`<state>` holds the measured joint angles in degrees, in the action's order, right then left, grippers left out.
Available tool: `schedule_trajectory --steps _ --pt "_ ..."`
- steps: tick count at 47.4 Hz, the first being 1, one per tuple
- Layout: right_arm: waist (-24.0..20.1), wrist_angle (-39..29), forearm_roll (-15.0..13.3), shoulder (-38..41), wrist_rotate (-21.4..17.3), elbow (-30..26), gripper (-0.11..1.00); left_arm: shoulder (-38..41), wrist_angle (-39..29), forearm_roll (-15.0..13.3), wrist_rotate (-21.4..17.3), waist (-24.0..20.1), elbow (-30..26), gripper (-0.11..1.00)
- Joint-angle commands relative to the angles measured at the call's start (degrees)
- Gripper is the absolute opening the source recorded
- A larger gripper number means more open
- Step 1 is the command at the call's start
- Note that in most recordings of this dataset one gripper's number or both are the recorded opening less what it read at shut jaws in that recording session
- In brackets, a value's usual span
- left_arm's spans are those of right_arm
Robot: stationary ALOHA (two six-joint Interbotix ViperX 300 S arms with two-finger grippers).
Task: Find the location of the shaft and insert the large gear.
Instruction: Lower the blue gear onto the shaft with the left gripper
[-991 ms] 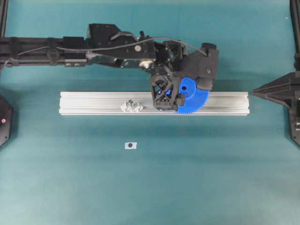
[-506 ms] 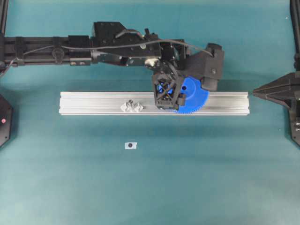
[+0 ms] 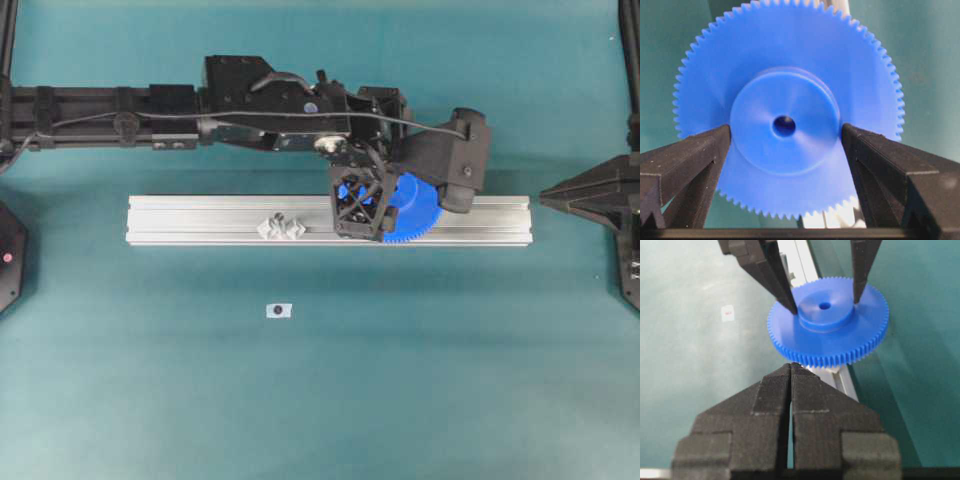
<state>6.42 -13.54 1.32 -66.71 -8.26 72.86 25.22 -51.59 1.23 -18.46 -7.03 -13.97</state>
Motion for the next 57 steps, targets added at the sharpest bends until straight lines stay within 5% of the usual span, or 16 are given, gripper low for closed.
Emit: schedule_trajectory --steps 1,57 --pt "0.09 0.62 0.0 0.53 -0.44 -0.7 0.0 -0.44 0.7 0.26 0.09 0.09 -2.72 0.92" --pt "0.0 0.7 0.0 0.18 -0.44 -0.62 0.0 -0.26 -4.13 0.26 0.0 -0.7 -5.89 0.92"
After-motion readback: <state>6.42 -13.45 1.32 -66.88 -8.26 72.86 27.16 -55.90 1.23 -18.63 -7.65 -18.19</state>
